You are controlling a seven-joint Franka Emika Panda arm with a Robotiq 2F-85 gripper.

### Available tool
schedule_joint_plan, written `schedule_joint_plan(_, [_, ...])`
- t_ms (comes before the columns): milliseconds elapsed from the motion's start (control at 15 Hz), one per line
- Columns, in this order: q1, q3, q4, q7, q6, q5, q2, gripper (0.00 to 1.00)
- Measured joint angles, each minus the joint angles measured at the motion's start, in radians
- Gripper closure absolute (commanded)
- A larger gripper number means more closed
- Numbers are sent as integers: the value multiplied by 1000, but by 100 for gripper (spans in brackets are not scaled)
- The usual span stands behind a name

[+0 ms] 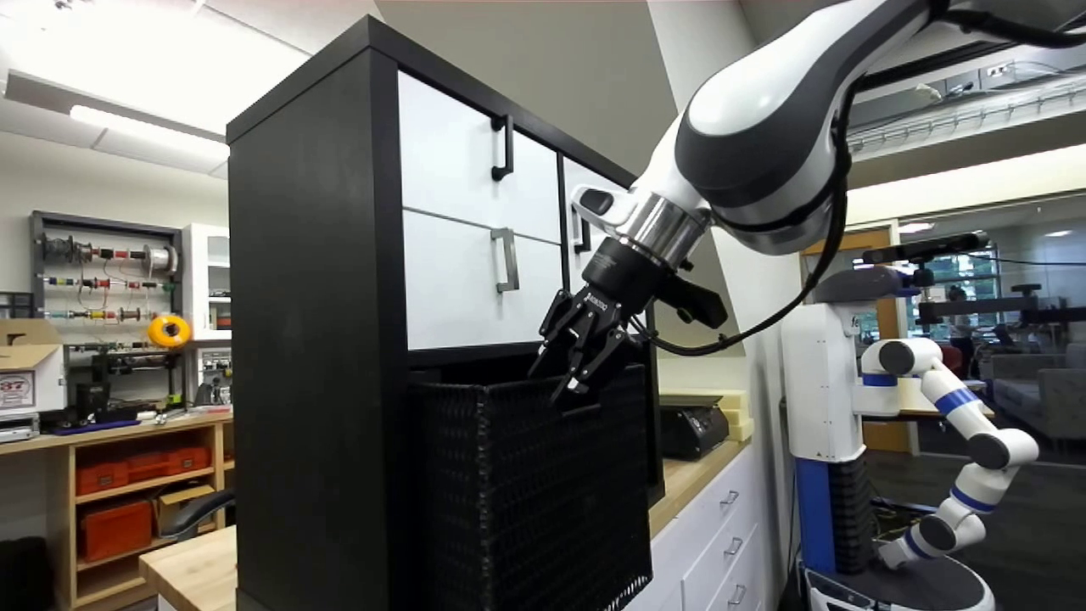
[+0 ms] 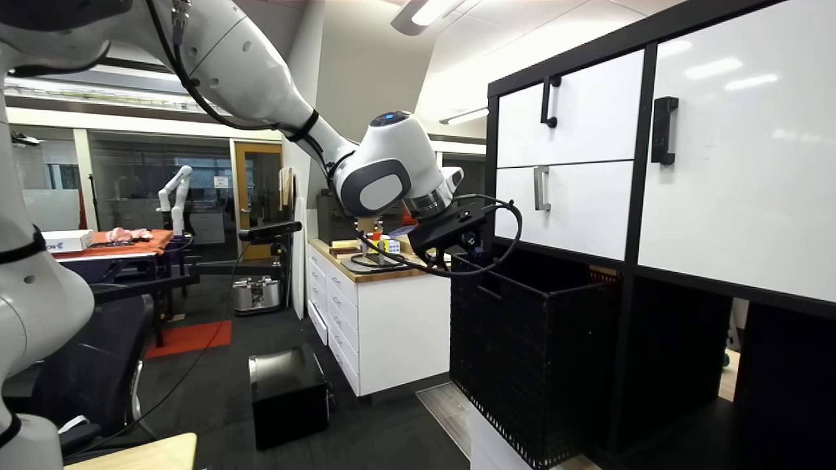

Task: Pull out the black bin from underneath cabinet

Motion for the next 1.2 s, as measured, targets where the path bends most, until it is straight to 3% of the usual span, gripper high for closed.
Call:
schedule_joint_plan(133, [21,-48,-13,92,-38,-74,-28,1])
schedule_joint_plan(333, [18,-116,-12,331,-153,-261,-64,0])
schedule_joint_plan(600, [121,-275,50,587,-340,-397,-69,0])
schedule_joint_plan(867, [173,-347,117,801,-499,-434,-69,0])
schedule_joint_plan(1200, [191,-392,147,1019,-618,-431,-69,0])
